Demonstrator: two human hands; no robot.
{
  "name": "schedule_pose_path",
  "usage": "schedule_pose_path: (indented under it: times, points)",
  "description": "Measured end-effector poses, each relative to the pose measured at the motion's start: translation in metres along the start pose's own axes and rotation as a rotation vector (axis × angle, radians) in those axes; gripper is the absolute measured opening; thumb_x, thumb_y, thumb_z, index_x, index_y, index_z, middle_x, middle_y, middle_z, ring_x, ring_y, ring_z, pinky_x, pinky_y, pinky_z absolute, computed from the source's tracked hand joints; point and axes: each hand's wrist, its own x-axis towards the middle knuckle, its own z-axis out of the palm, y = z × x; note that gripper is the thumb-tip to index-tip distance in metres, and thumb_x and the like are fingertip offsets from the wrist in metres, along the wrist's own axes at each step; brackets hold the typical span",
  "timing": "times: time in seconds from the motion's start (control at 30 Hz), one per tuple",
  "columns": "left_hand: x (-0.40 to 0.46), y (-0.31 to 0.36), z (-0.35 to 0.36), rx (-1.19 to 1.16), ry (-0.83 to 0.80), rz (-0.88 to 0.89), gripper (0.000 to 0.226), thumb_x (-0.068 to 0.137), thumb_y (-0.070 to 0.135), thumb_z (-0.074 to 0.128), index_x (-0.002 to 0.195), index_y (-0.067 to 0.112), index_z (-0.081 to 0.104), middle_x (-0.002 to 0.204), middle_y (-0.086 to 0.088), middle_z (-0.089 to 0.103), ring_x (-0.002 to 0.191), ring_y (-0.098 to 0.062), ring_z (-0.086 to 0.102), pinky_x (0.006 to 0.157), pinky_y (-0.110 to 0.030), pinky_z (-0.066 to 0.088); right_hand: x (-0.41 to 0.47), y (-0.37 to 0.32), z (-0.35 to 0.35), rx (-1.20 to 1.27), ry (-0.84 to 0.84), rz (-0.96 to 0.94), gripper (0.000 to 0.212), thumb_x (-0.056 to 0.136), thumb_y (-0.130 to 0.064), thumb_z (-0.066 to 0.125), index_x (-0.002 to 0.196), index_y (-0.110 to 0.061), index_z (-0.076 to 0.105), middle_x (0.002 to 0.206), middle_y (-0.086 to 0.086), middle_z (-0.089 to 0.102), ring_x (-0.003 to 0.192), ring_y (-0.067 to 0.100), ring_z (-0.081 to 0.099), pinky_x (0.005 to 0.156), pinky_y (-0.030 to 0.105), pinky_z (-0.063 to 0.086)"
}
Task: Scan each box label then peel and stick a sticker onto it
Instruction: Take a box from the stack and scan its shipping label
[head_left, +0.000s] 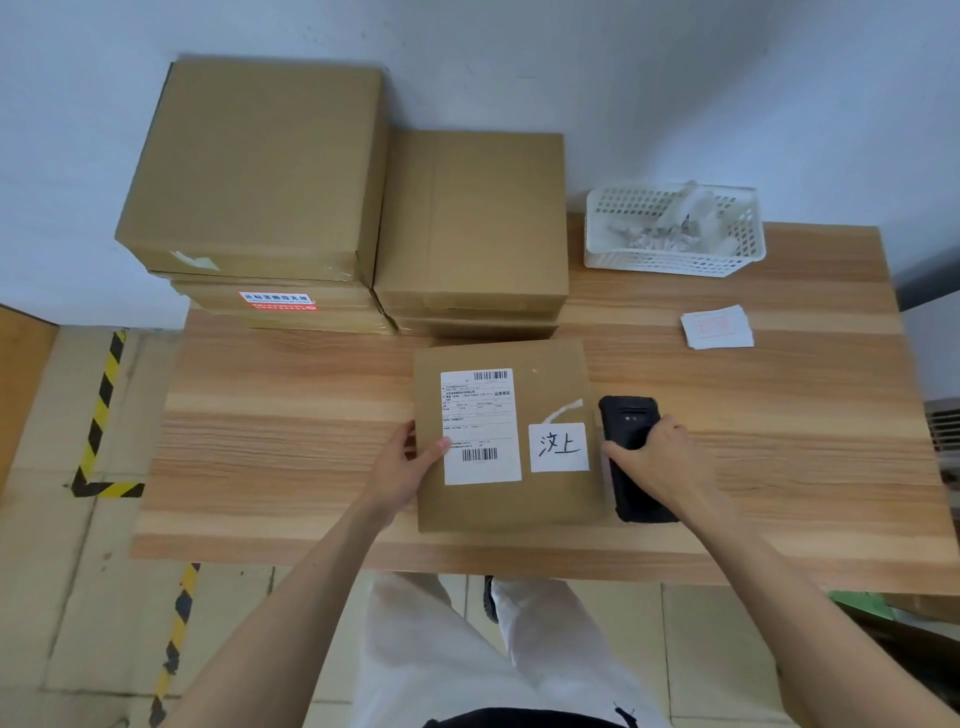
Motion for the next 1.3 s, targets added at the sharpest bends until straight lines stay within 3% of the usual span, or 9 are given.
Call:
schedule_pose_path:
  times: [0.17, 0.33, 0.5, 0.63, 0.73, 0.87, 1.03, 1.17, 1.3]
  points:
    - [0.000, -0.002, 0.000, 0.017, -0.005, 0.013, 0.051, 0.094, 0.034, 0.071, 0.140, 0.024, 0.052, 0.117, 0.016, 0.065, 0.112, -0.011, 0.063, 0.076, -0.017, 0.050, 0.021, 0.017, 0.038, -0.039, 0.053, -0.018, 0.077, 0.082, -0.063, 0.066, 0.113, 0.006, 0.050, 0.107, 0.020, 0.060, 0.094, 0.033, 0.060, 0.076, 0.041, 0.053]
    - [0.001, 0.001, -0.002, 0.099, -0.014, 0.081, 0.061, 0.096, 0.031, 0.069, 0.149, 0.032, 0.039, 0.126, 0.011, 0.065, 0.106, 0.000, 0.063, 0.076, -0.013, 0.050, 0.027, 0.016, 0.063, -0.069, 0.054, -0.012, 0.078, 0.081, -0.065, 0.068, 0.112, 0.005, 0.051, 0.105, 0.019, 0.059, 0.092, 0.032, 0.062, 0.072, 0.037, 0.049]
    - [0.000, 0.008, -0.012, 0.215, 0.021, 0.101, 0.058, 0.095, 0.031, 0.071, 0.142, 0.039, 0.038, 0.116, 0.021, 0.062, 0.102, 0.000, 0.062, 0.070, -0.008, 0.048, 0.030, 0.018, 0.072, -0.050, 0.008, 0.027, 0.083, 0.078, -0.062, 0.074, 0.119, 0.004, 0.046, 0.112, 0.020, 0.058, 0.099, 0.037, 0.062, 0.075, 0.041, 0.050]
    - [-0.002, 0.025, -0.017, 0.540, 0.155, 0.174, 0.069, 0.090, 0.042, 0.072, 0.148, 0.025, 0.038, 0.134, 0.002, 0.053, 0.118, -0.019, 0.053, 0.093, -0.040, 0.049, 0.038, 0.019, 0.048, -0.122, -0.061, -0.016, 0.080, 0.083, -0.069, 0.063, 0.119, 0.002, 0.055, 0.114, 0.017, 0.061, 0.102, 0.033, 0.063, 0.075, 0.036, 0.048]
    - [-0.002, 0.058, -0.004, 0.796, 0.211, 0.342, 0.050, 0.096, 0.040, 0.062, 0.137, 0.014, 0.047, 0.131, -0.006, 0.055, 0.120, -0.026, 0.050, 0.097, -0.041, 0.043, 0.046, 0.019, 0.017, -0.118, -0.056, -0.123, 0.058, 0.094, -0.056, 0.057, 0.118, -0.002, 0.057, 0.117, 0.016, 0.057, 0.107, 0.033, 0.056, 0.080, 0.040, 0.046]
    - [0.011, 0.106, 0.049, 0.976, 0.074, 0.552, 0.036, 0.101, 0.040, 0.054, 0.127, 0.016, 0.055, 0.127, -0.002, 0.058, 0.118, -0.024, 0.051, 0.098, -0.036, 0.038, 0.062, 0.028, -0.027, -0.128, 0.030, -0.235, 0.042, 0.100, -0.039, 0.055, 0.126, -0.006, 0.057, 0.122, 0.014, 0.056, 0.110, 0.033, 0.056, 0.081, 0.040, 0.046]
    - [0.032, 0.162, 0.152, 1.080, -0.118, 0.688, 0.040, 0.101, 0.044, 0.054, 0.129, 0.016, 0.059, 0.125, -0.001, 0.062, 0.118, -0.022, 0.052, 0.100, -0.039, 0.043, 0.101, 0.061, -0.073, -0.084, 0.095, -0.270, 0.036, 0.102, -0.034, 0.055, 0.130, -0.010, 0.055, 0.128, 0.012, 0.054, 0.104, 0.031, 0.060, 0.070, 0.033, 0.037]
    - [0.056, 0.191, 0.229, 1.071, -0.168, 0.635, 0.038, 0.099, 0.043, 0.058, 0.126, 0.016, 0.060, 0.123, -0.002, 0.064, 0.116, -0.024, 0.058, 0.090, -0.038, 0.047, 0.148, 0.096, -0.094, -0.086, 0.117, -0.286, 0.033, 0.100, -0.033, 0.056, 0.126, -0.013, 0.058, 0.122, 0.011, 0.058, 0.104, 0.032, 0.060, 0.072, 0.036, 0.041]
    - [0.083, 0.204, 0.294, 1.033, -0.200, 0.504, 0.037, 0.098, 0.040, 0.060, 0.128, 0.018, 0.059, 0.126, -0.002, 0.062, 0.118, -0.024, 0.056, 0.090, -0.038, 0.049, 0.193, 0.128, -0.100, -0.016, 0.071, -0.316, 0.030, 0.098, -0.032, 0.059, 0.123, -0.016, 0.059, 0.121, 0.009, 0.057, 0.103, 0.031, 0.060, 0.077, 0.038, 0.047]
